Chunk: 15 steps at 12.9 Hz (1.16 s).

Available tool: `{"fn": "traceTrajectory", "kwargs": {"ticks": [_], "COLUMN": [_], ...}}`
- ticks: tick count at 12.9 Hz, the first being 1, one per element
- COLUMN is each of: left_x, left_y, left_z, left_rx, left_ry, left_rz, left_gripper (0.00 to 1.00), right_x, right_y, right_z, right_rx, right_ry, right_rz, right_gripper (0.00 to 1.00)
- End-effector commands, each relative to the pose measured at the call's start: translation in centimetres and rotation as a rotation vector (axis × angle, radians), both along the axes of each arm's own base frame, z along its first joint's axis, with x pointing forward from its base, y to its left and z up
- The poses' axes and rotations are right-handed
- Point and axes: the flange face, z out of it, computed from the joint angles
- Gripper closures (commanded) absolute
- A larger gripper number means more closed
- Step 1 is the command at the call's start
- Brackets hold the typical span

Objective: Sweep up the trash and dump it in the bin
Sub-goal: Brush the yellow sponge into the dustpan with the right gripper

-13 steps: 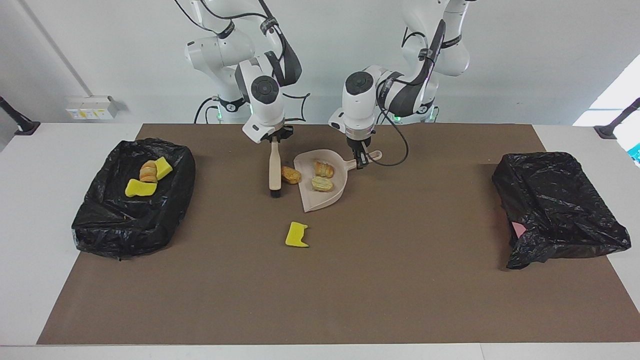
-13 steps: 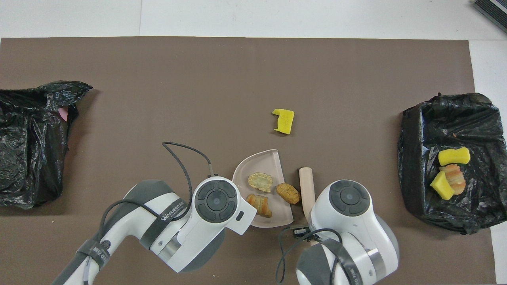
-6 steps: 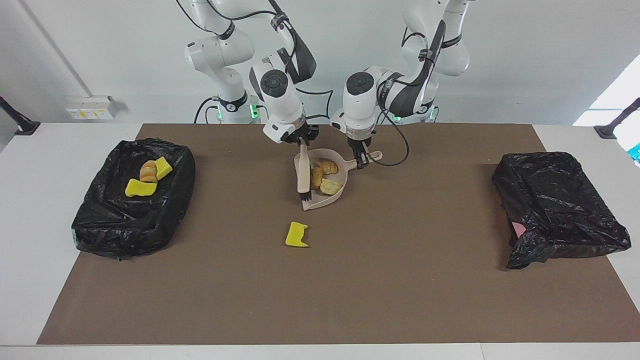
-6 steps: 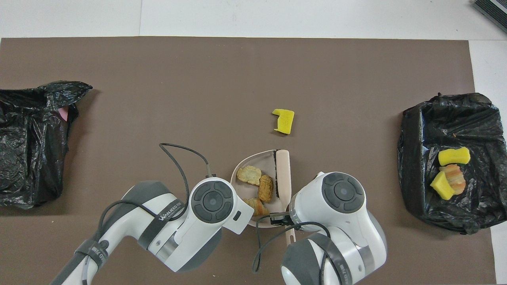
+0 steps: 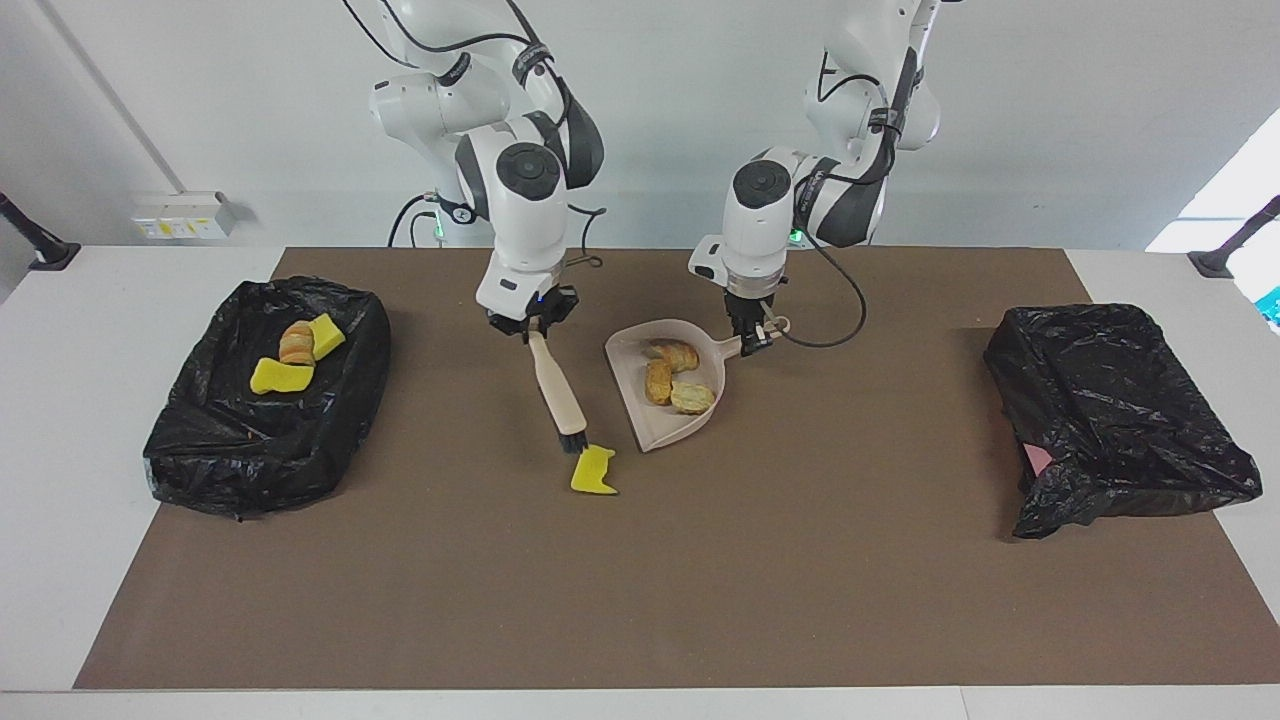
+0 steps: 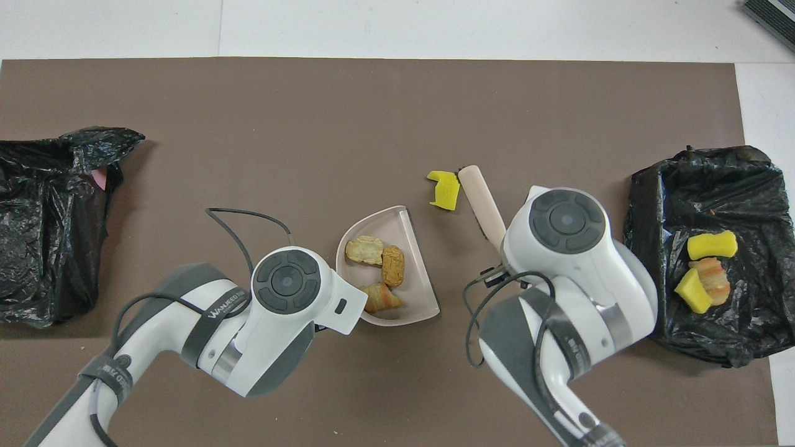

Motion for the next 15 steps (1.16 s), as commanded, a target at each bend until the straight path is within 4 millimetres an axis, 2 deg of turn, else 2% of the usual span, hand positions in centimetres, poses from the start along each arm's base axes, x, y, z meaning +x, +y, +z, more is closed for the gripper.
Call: {"fn": "traceTrajectory", "kwargs": {"ticks": [1,2,3,4,5,6,8,12,14,15], "left_x": [4.2,4.7,4.7,4.8,4.8,4.6,3.4,0.8,0.0,-0.4], "left_y": [0.8,0.6,0.7,0.9,0.8,0.7,0.5,-0.7,-0.6,-0.4], "left_z": [0.8,1.1,1.0,0.9,0.9,0.7,0.2,-0.2,-0.7,-0.9], "left_rx": [0.009,0.007,0.007,0.009,0.005,0.007,0.014,0.014,-0.013,-0.012], "left_ry": [-0.007,-0.011,-0.011,-0.01,-0.013,-0.011,-0.002,-0.005,-0.025,-0.024], "left_rz": [0.044,0.046,0.047,0.049,0.05,0.047,0.037,0.047,0.058,0.074], "left_gripper": [1.0,1.0,1.0,1.0,1.0,1.0,1.0,1.0,1.0,1.0], "right_x": [6.9,8.0,9.3,9.5,8.7,8.0,5.9,2.8,1.8,1.1], "right_y": [-1.0,-0.6,-0.2,1.0,3.2,4.4,5.3,8.5,9.5,10.8], "right_z": [-1.5,-3.3,-4.0,-5.0,-5.7,-6.1,-7.9,-7.3,-6.7,-6.5], "right_rx": [-0.108,-0.172,-0.212,-0.235,-0.229,-0.206,-0.069,0.136,0.197,0.194], "right_ry": [0.007,0.051,0.062,0.08,0.094,0.106,0.193,0.305,0.357,0.36], "right_rz": [0.162,0.262,0.305,0.326,0.355,0.349,0.247,0.078,0.002,-0.039], "right_gripper": [1.0,1.0,1.0,1.0,1.0,1.0,1.0,1.0,1.0,1.0]}}
